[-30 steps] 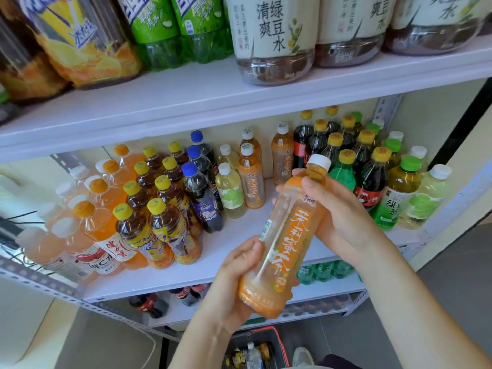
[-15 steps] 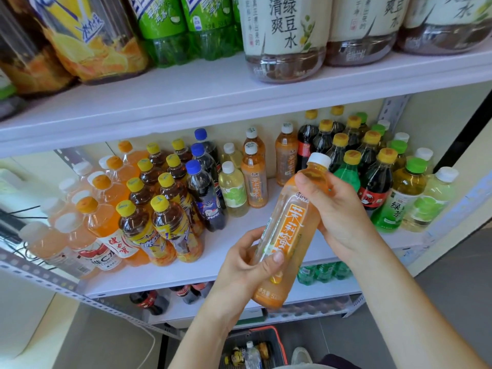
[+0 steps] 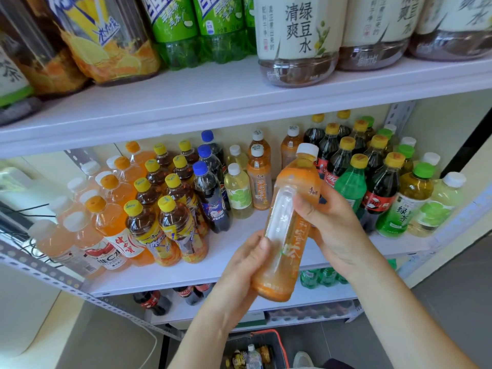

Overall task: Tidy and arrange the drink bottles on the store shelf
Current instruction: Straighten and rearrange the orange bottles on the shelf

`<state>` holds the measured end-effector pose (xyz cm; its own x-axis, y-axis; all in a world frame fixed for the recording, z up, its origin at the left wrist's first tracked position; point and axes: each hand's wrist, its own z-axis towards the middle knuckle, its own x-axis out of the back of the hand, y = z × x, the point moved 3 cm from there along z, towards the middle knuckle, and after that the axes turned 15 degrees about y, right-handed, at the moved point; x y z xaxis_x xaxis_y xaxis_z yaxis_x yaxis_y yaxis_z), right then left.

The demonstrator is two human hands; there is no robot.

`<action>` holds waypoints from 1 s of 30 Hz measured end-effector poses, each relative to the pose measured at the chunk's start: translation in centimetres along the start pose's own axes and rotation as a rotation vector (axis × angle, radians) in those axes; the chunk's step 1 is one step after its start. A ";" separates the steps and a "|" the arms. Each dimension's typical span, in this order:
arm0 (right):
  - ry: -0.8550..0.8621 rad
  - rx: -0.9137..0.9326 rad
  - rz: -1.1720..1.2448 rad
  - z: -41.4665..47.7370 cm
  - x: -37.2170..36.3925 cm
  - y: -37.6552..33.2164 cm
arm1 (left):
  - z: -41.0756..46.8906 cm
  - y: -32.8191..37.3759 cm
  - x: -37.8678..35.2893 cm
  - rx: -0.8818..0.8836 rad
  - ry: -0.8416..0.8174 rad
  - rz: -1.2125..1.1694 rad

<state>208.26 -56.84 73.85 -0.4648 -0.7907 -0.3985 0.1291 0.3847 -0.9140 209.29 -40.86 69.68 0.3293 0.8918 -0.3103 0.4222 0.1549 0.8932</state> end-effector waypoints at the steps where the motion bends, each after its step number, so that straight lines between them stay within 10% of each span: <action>1: 0.040 0.043 -0.046 0.0 -0.1 -0.2 | 0.0 0.3 -0.1 -0.069 0.013 0.080; 7: 0.123 0.146 -0.205 0.1 -0.3 -0.5 | -0.1 -0.1 0.1 -0.257 0.204 0.219; 16: -0.036 0.066 -0.263 0.8 0.4 -1.1 | -0.3 -1.1 1.3 0.032 -0.071 -0.024; 24: 0.025 0.226 -0.335 0.7 -0.4 -1.2 | 0.5 -0.2 0.4 -0.251 0.082 0.385; 30: -0.042 0.164 -0.321 0.3 -0.4 -0.5 | 0.6 0.2 0.2 -0.297 0.140 0.202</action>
<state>208.64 -56.90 74.46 -0.4681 -0.8791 -0.0893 0.1232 0.0351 -0.9918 209.96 -40.88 69.54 0.2540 0.9630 -0.0899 0.0910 0.0687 0.9935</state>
